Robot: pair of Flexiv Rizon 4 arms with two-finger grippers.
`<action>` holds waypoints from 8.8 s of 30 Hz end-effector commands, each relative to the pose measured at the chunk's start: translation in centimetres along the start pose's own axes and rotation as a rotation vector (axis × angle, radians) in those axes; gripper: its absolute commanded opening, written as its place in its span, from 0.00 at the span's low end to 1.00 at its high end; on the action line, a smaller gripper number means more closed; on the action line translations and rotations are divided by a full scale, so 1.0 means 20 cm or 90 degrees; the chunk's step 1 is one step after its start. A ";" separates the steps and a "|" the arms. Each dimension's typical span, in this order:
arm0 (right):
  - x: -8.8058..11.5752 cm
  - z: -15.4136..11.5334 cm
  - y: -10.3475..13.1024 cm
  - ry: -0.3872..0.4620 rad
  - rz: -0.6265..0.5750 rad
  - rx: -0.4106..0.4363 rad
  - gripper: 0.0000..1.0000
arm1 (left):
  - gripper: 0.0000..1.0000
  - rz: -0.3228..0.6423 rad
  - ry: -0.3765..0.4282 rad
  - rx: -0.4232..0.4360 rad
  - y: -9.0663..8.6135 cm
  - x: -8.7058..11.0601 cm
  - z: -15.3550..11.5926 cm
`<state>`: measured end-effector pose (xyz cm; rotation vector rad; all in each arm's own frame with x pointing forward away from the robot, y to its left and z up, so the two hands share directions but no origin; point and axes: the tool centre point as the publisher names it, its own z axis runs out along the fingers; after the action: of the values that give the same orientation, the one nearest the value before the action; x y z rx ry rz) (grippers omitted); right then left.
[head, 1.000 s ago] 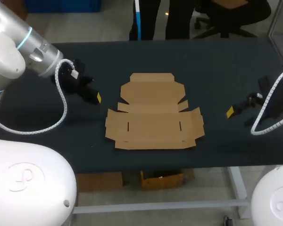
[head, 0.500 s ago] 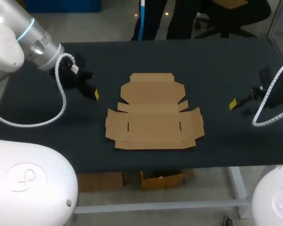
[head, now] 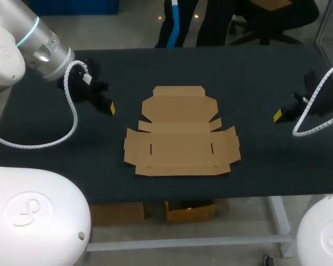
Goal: Assemble the packaging by folding the flat box into shape, placing the metal phone stand inside, and closing the box properly
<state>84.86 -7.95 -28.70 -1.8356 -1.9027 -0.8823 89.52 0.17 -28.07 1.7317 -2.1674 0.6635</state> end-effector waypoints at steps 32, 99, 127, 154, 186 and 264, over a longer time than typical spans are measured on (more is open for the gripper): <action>0.09 0.21 0.10 -0.032 -0.036 0.014 0.00 | 0.00 -0.011 -0.030 0.018 -0.07 0.02 0.13; 0.00 0.73 0.35 0.005 -0.043 0.063 0.00 | 0.00 -0.016 -0.033 0.049 -0.27 -0.12 0.57; 0.00 0.84 0.32 0.007 -0.028 0.062 0.00 | 0.00 0.000 -0.012 0.026 -0.27 -0.18 0.68; -0.02 0.94 0.37 0.019 -0.038 0.073 0.00 | 0.00 0.004 -0.002 0.011 -0.27 -0.16 0.73; 0.07 0.95 0.31 0.007 -0.038 0.063 0.00 | 0.00 0.038 0.023 0.034 -0.22 0.00 0.69; 0.20 1.15 0.30 -0.108 -0.040 0.098 0.00 | 0.00 0.036 -0.082 0.007 -0.26 0.20 0.94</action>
<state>94.22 9.54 -41.99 -1.8115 -2.0741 -0.6043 94.74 -13.13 -40.91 1.7260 -2.2796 0.6288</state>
